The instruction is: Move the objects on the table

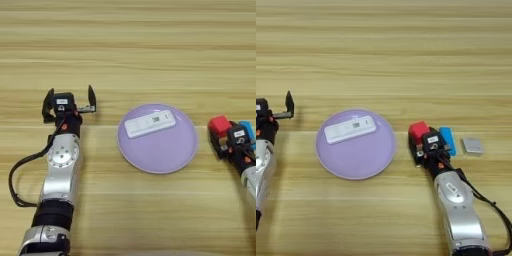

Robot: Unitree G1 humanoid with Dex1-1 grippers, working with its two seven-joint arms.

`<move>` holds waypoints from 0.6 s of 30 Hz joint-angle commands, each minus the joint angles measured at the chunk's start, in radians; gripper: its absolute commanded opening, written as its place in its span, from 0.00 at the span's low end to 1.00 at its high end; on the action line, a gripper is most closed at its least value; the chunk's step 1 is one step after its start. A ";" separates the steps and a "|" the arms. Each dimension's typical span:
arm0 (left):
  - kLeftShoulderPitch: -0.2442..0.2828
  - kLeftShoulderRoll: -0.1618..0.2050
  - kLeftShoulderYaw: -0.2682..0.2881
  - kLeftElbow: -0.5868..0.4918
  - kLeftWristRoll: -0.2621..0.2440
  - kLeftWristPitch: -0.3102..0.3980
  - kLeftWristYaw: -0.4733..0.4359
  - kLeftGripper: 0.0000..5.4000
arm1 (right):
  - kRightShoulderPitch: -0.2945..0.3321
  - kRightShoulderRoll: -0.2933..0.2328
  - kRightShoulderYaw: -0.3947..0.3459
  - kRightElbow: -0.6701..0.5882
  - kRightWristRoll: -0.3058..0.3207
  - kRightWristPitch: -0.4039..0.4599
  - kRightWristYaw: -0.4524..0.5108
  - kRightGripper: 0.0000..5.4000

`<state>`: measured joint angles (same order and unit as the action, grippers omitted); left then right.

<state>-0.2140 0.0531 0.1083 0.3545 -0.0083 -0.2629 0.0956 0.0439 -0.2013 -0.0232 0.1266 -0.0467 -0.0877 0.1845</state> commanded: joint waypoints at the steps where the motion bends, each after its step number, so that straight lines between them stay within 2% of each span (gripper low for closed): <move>1: 0.007 -0.003 -0.004 -0.013 0.008 0.019 0.003 1.00 | -0.004 -0.011 0.005 0.002 -0.002 -0.014 0.007 0.44; 7: 0.009 -0.003 -0.005 -0.017 0.009 0.022 0.003 1.00 | 0.003 -0.011 0.005 -0.014 0.000 -0.013 0.007 0.43; 11: 0.014 -0.007 -0.008 -0.026 0.012 0.024 0.005 1.00 | 0.030 -0.014 -0.002 -0.089 0.010 0.002 0.011 0.42; 18: 0.017 -0.011 -0.015 -0.034 0.018 0.029 0.013 1.00 | 0.124 -0.014 0.021 -0.356 0.054 0.084 0.056 0.42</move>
<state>-0.2045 0.0490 0.0971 0.3310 -0.0048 -0.2477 0.0983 0.1427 -0.2088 -0.0172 -0.1534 -0.0107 -0.0390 0.2190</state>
